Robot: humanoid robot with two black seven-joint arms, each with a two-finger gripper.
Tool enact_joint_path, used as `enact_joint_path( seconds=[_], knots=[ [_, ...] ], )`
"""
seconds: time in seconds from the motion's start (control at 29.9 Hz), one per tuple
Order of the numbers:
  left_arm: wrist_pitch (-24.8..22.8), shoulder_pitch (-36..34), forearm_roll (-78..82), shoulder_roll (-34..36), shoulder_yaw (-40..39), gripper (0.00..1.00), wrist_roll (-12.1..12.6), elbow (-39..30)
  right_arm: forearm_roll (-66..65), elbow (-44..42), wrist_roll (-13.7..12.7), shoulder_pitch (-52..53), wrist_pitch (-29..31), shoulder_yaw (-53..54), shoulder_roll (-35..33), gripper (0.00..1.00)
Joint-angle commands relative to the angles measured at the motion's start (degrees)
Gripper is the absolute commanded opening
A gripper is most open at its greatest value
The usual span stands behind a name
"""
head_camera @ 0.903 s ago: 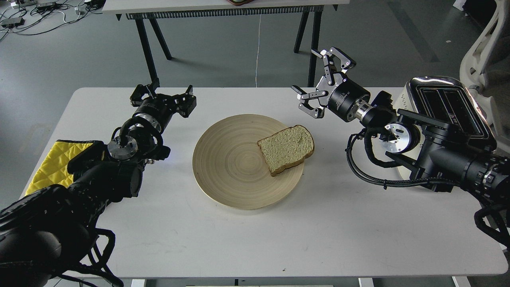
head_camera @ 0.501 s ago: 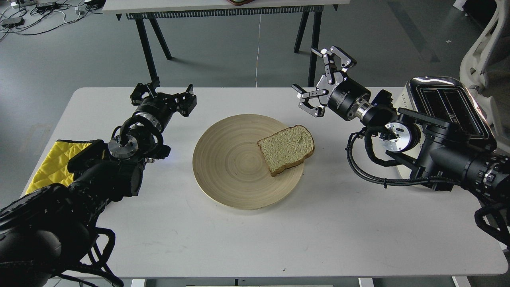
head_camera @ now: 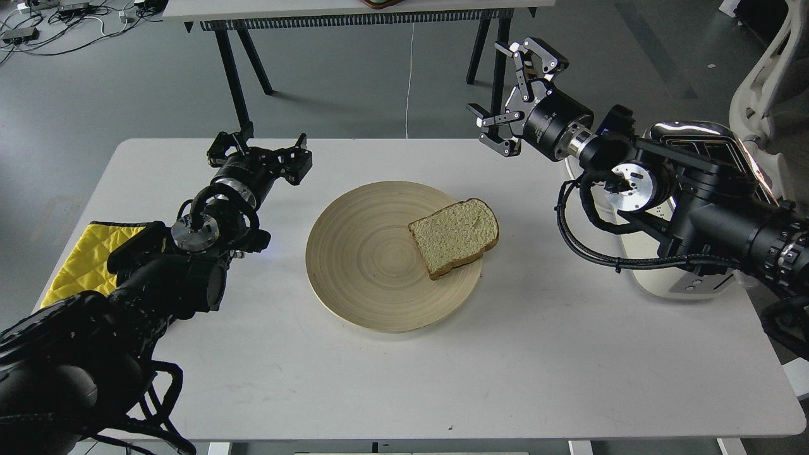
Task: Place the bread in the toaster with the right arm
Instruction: 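Open the right gripper and rotate it toward the bread slice, then move the right gripper to the bread slice edge and close on it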
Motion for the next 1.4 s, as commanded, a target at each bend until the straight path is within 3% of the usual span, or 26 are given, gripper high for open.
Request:
enact_joint_path(
  seconds=[0.0,0.3,0.6,0.94,1.1,1.37],
  knots=[
    [-0.06,0.04,0.0,0.0,0.0,1.0,0.0,0.0,-3.48,1.1,0.0,1.37,-3.24,0.03,-1.86,0.99],
    [0.03,-0.05,0.0,0.0,0.0,1.0,0.0,0.0,-15.78,2.16,0.0,3.49,-15.27,-2.42,-1.6,0.99],
    [0.03,-0.05,0.0,0.0,0.0,1.0,0.0,0.0,-22.12,1.54,0.0,1.21,-33.56,-11.3,2.62,0.99],
    [0.03,-0.05,0.0,0.0,0.0,1.0,0.0,0.0,-26.25,2.07,-0.18,-2.93,-37.52,-17.37,4.47,0.98],
    [0.03,-0.05,0.0,0.0,0.0,1.0,0.0,0.0,-29.41,2.07,-3.34,-4.42,-38.23,-17.63,4.99,0.97],
    [0.03,-0.05,0.0,0.0,0.0,1.0,0.0,0.0,-31.97,2.25,-5.1,-6.27,-38.75,-17.63,6.4,0.91]
  ],
)
